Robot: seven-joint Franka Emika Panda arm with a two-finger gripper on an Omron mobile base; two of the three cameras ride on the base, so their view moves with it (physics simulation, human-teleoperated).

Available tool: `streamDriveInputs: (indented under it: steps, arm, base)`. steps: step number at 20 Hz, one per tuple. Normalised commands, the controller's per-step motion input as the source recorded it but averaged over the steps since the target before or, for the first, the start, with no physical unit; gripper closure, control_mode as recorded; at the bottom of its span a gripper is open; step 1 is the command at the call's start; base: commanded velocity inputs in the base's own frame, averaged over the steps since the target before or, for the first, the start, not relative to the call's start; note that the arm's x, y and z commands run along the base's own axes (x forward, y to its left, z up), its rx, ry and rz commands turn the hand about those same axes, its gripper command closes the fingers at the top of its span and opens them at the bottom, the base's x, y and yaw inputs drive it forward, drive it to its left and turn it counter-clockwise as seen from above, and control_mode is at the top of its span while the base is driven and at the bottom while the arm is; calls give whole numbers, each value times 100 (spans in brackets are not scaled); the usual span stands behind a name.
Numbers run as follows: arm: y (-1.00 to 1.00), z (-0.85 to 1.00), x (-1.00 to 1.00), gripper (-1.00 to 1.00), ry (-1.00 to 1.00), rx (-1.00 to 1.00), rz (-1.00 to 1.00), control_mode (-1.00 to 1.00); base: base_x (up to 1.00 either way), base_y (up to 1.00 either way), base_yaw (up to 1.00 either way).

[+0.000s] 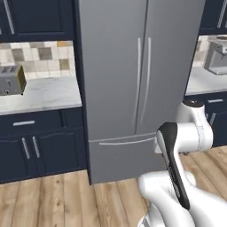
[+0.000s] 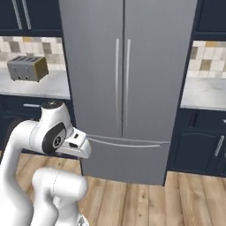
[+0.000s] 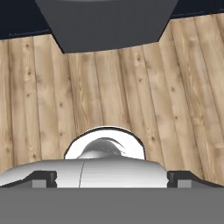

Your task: Place one of the steaks on the plate and the other in the bowl. Then place the bowl in the fridge.

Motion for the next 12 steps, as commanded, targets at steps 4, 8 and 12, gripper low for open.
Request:
streamDriveInputs:
  steps: [4,8,12]
  arm:
    - [0,0,0,-100,0,0,0,100]
    - [0,0,0,-100,0,0,0,100]
    - [0,0,0,-100,0,0,0,100]
  base:
    - [66,-31,0]
    - [23,-63,1]
    - [10,-25,0]
